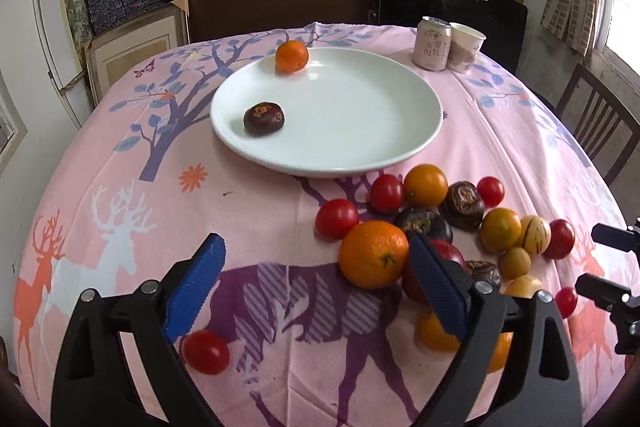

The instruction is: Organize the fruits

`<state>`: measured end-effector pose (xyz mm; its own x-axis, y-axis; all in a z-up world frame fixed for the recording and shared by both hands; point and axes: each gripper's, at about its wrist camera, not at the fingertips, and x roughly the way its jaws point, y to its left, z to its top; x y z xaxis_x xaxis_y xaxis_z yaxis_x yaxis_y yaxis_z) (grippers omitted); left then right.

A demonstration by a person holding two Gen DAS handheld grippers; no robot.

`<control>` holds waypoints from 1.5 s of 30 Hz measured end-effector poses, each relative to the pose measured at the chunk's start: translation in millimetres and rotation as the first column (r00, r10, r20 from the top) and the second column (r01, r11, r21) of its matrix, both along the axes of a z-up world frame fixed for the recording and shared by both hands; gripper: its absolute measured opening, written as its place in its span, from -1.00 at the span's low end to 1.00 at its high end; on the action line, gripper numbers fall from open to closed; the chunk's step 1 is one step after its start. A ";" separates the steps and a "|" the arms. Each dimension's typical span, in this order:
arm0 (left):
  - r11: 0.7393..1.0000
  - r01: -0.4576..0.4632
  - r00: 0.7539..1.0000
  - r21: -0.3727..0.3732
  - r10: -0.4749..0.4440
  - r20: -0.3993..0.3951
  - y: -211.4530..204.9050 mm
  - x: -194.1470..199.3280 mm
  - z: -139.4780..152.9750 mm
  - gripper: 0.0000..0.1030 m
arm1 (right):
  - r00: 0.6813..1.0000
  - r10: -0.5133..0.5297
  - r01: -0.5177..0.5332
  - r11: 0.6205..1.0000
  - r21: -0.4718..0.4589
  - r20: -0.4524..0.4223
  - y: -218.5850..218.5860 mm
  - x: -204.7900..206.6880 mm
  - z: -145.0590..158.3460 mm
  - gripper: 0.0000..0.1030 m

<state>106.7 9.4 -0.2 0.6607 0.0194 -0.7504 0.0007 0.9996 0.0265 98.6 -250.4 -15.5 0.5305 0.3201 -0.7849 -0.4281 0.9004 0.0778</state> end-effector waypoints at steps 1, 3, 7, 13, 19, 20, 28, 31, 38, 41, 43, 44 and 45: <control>1.000 0.004 1.000 -0.006 -0.004 -0.004 -0.4 -3.9 -1.6 0.76 | 1.000 0.005 -0.005 1.000 -0.030 -0.007 1.3 -6.4 -6.5 0.38; 1.000 0.007 1.000 -0.011 -0.008 -0.006 -0.4 -11.3 -3.3 0.77 | 1.000 0.009 -0.011 0.998 -0.065 -0.030 2.3 -14.1 -18.6 0.35; 1.000 0.012 1.000 -0.020 -0.013 -0.019 0.1 -25.2 -4.1 0.77 | 0.996 0.015 -0.021 0.997 -0.077 -0.088 7.9 -11.8 -38.4 -0.39; 0.986 0.073 0.995 -0.153 -0.082 -0.054 -8.7 -50.7 -3.0 0.77 | 0.997 0.041 -0.043 0.998 -0.039 -0.064 14.3 -18.3 -31.4 -0.41; 0.975 0.163 0.980 -0.151 -0.178 -0.086 -53.6 -63.5 -9.5 0.70 | 0.998 0.038 -0.038 0.999 -0.001 -0.046 7.0 -25.8 -25.9 -0.41; 0.975 0.171 0.978 -0.142 -0.185 -0.093 -60.3 -63.6 -12.3 0.61 | 0.999 0.034 -0.034 0.999 0.006 -0.043 4.6 -26.8 -25.4 -0.41; 0.981 0.158 0.965 -0.111 -0.178 -0.194 -91.9 -47.2 -42.6 0.08 | 1.000 0.013 -0.012 0.999 0.038 -0.025 -11.8 -32.6 -22.6 -0.40; 0.977 0.170 0.963 -0.129 -0.193 -0.187 -95.6 -43.6 -43.1 -0.15 | 1.000 0.019 -0.018 0.999 0.043 -0.023 -11.2 -34.2 -22.0 -0.40; 0.967 0.240 0.959 -0.086 -0.250 -0.136 -83.7 -62.7 -24.4 -0.32 | 0.999 0.040 -0.041 0.997 0.070 0.025 -7.6 -37.0 -5.3 -0.40; 0.967 0.244 0.965 -0.077 -0.250 -0.082 -64.1 -68.7 -1.7 -0.32 | 0.994 0.037 -0.048 0.993 0.110 0.101 -2.9 -32.7 17.0 -0.40; 0.974 0.222 0.974 -0.045 -0.223 -0.025 -50.6 -63.3 17.7 -0.32 | 0.986 0.027 -0.051 0.989 0.136 0.167 4.1 -26.3 35.0 -0.40; 0.980 0.198 0.980 -0.022 -0.198 0.001 -44.1 -57.1 26.2 -0.32 | 0.978 0.025 -0.057 0.987 0.152 0.205 10.2 -21.0 44.9 -0.40; 0.984 0.177 0.984 -0.006 -0.177 0.024 -37.7 -50.0 33.5 -0.32 | 0.972 0.025 -0.067 0.983 0.170 0.235 16.4 -15.5 52.3 -0.40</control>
<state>56.7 -28.4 33.3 0.6701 -0.1059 -0.7347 0.1775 0.9839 0.0200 83.0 -234.0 36.8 0.6719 0.4703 -0.5722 -0.4936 0.8603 0.1275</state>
